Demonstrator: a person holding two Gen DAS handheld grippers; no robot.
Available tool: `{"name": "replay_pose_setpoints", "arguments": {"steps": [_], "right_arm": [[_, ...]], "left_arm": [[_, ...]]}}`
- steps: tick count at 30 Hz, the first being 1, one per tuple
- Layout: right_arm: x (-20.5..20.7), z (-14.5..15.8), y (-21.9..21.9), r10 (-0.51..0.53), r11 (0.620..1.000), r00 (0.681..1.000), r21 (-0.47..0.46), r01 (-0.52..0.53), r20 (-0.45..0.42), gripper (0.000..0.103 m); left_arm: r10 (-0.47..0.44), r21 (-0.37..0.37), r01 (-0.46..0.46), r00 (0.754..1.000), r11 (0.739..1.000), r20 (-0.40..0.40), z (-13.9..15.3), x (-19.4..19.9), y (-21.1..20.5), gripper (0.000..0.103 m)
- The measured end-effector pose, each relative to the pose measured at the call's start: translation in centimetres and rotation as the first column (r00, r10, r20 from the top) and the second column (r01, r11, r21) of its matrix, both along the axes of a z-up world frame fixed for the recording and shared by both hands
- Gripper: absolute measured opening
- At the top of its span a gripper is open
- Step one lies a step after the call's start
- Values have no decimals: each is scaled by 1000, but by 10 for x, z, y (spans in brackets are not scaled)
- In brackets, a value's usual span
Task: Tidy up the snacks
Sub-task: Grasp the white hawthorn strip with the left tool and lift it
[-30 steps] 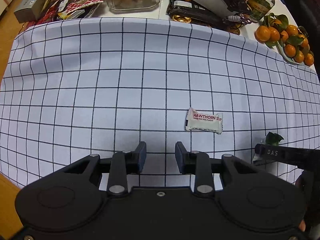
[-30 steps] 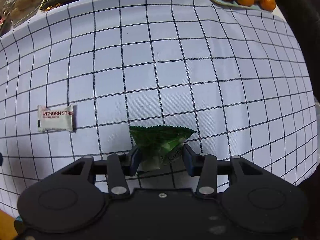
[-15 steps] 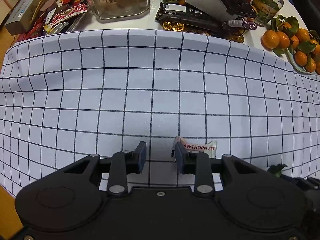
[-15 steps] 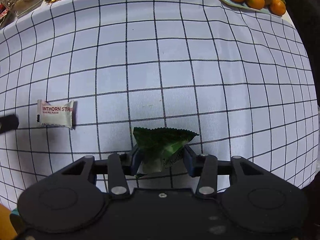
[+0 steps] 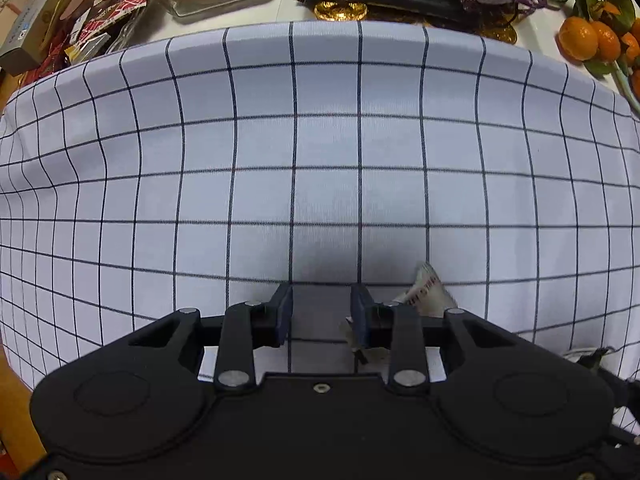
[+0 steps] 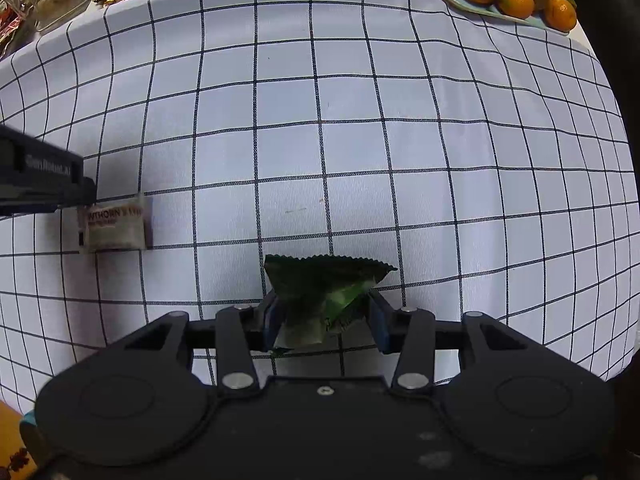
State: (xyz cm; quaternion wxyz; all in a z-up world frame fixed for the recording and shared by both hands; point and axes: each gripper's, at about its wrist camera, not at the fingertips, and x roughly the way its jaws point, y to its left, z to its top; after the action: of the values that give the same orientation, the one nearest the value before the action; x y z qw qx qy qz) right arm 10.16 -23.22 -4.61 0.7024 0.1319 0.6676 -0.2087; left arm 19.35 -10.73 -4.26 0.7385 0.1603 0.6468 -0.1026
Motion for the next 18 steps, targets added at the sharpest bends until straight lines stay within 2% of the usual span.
{"name": "replay_pose_setpoints", "arguments": {"steps": [6, 13, 18], "right_arm": [[3, 2, 0, -14, 1000, 1000, 6, 14, -1, 47], [3, 5, -9, -37, 999, 999, 33, 37, 0, 45], [1, 15, -25, -73, 995, 997, 73, 72, 17, 43]], "left_arm": [[-20, -5, 20, 999, 1000, -39, -2, -21, 19, 42], [3, -132, -11, 998, 991, -62, 23, -32, 39, 41], [-43, -155, 37, 998, 987, -35, 32, -35, 23, 41]]}}
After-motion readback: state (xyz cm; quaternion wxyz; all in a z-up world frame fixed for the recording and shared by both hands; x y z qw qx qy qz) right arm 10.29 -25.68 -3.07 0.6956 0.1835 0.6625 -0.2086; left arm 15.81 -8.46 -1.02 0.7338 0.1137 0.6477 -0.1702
